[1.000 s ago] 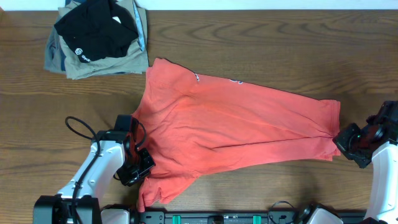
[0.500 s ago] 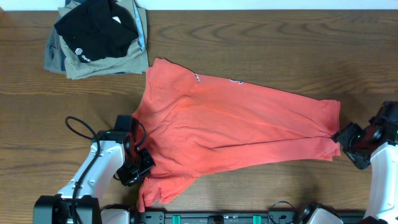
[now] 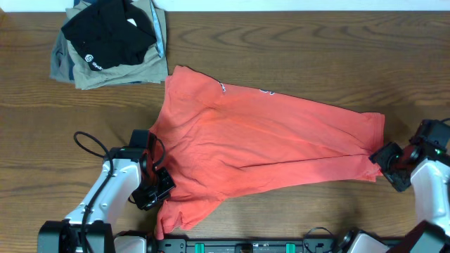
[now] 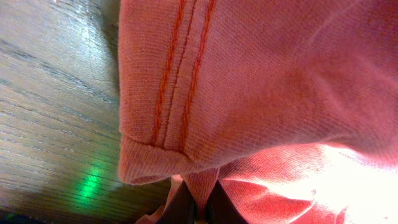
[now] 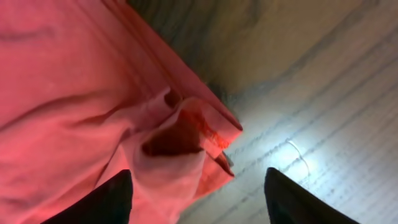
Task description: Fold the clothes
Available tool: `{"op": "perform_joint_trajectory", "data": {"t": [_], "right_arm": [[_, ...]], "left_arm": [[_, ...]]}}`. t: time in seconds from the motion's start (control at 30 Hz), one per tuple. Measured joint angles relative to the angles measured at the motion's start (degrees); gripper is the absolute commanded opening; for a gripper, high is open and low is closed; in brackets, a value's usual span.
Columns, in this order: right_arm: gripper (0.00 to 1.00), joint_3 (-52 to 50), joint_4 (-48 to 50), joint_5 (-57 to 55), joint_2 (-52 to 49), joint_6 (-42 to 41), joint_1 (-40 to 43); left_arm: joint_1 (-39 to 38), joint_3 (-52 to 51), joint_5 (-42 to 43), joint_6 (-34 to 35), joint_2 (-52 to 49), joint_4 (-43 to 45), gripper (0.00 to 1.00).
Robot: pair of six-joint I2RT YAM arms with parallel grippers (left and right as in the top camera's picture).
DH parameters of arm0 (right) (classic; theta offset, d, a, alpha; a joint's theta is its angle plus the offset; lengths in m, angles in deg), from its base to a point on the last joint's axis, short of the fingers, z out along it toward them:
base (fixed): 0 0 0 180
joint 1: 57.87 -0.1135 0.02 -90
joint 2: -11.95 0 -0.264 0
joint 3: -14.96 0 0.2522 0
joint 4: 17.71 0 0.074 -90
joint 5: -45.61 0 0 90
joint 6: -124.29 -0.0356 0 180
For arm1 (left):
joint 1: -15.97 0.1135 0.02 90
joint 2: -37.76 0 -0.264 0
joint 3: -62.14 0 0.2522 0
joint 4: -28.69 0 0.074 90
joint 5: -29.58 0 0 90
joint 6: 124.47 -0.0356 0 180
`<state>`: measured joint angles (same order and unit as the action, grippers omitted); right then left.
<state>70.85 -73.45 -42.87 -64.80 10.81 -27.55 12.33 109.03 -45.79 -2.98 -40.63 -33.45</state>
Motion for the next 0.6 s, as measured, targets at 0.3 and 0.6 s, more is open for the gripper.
{"op": "perform_joint_trajectory", "data": {"t": [0.3,0.6], "right_arm": [[0.44,0.0,4.33,3.15,-7.54,0.15,0.0],[0.17,0.0,4.39,4.55,-10.25,0.2,0.0]], "left_arm": [[-0.02,0.0,0.0,0.0,0.0,0.0,0.06],[0.0,0.0,0.0,0.0,0.0,0.0,0.07]]}}
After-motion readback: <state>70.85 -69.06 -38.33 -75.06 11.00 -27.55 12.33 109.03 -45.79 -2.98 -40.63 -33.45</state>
